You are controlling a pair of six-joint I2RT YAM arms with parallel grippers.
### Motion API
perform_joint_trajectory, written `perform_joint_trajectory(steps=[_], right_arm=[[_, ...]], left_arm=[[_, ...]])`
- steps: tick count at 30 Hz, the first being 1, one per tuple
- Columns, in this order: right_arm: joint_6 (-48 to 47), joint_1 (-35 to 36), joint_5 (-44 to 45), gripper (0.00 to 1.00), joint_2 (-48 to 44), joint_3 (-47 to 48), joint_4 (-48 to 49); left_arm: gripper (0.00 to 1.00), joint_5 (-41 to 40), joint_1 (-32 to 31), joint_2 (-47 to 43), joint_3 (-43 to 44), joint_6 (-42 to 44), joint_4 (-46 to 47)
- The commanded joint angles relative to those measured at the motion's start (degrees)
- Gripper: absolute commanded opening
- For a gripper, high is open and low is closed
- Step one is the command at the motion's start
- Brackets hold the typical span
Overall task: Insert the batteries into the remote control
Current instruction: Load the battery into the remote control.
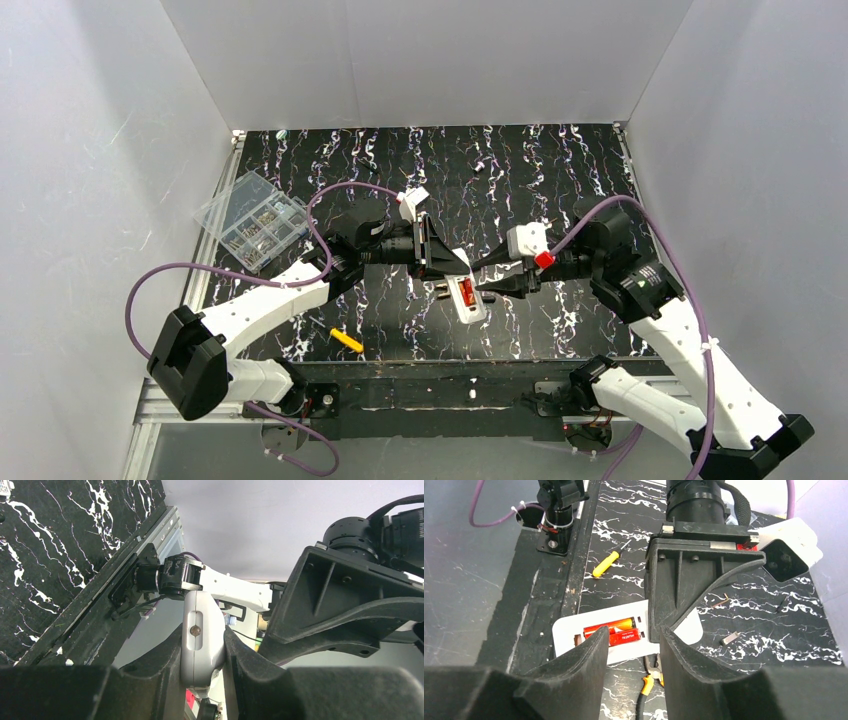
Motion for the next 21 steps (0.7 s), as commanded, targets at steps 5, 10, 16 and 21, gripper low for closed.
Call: perform_joint_trajectory(steps=[5,10,16,21], right_arm=[[-13.20,-0.27,-1.21,0.46,-0.96,-3.42,-1.34],[-14.06,-0.22,-1.58,0.45,-0.72,-3.84,-0.20],[-13.67,-0.24,-3.00,0.45,-0.48,-3.62,1.09],[-12.24,-0.25,-7.26,0.45,0.01,-3.37,1.75]], left_arm=[[0.00,3.04,-0.17,-2.12,1.86,0.42,2.32],[0.00,3.13,-0.17,-1.95,2.03,0.50,2.31],[0.00,3.13,-0.21,-1.80,2.04,0.41,2.35],[0.00,3.05,-0.17,-1.81,1.99,0.43,2.32]])
